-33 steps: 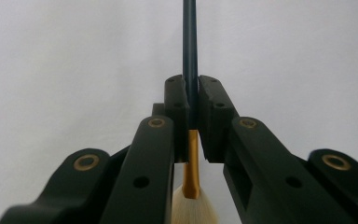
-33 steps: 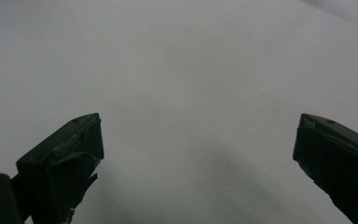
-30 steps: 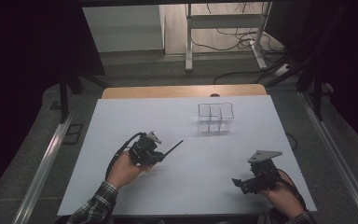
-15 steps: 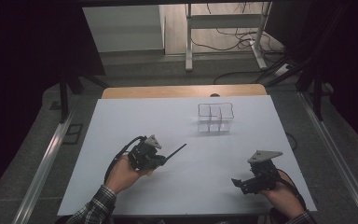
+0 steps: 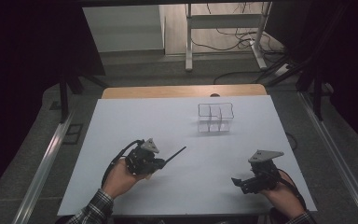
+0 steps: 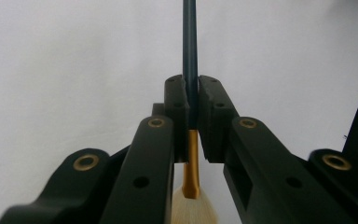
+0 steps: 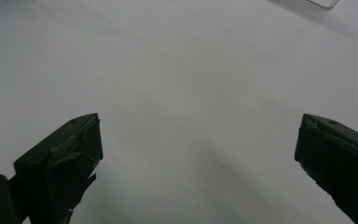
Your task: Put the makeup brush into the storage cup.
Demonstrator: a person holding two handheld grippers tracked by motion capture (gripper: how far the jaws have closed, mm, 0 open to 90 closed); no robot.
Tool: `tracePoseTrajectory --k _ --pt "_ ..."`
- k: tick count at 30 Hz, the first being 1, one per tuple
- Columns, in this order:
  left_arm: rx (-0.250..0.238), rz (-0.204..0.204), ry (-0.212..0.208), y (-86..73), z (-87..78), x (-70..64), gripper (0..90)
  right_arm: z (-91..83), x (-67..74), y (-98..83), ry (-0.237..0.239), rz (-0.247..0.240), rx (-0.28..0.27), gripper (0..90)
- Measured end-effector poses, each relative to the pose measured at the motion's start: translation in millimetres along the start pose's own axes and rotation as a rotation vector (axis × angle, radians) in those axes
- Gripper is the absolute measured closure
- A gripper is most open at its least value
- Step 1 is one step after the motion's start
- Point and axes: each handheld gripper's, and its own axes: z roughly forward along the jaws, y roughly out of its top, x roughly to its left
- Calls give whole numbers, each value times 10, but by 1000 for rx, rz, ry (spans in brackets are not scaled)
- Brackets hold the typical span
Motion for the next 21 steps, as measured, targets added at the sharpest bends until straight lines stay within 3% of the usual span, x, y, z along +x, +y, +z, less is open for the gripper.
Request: tracePoseTrajectory --k 10,21 --pt "-45 28 -27 -37 -47 -100 835 -12 13 12 -1 -13 -28 6" --pt "-41 73 -48 -69 -52 -207 835 -38 42 37 -2 -27 -65 4"
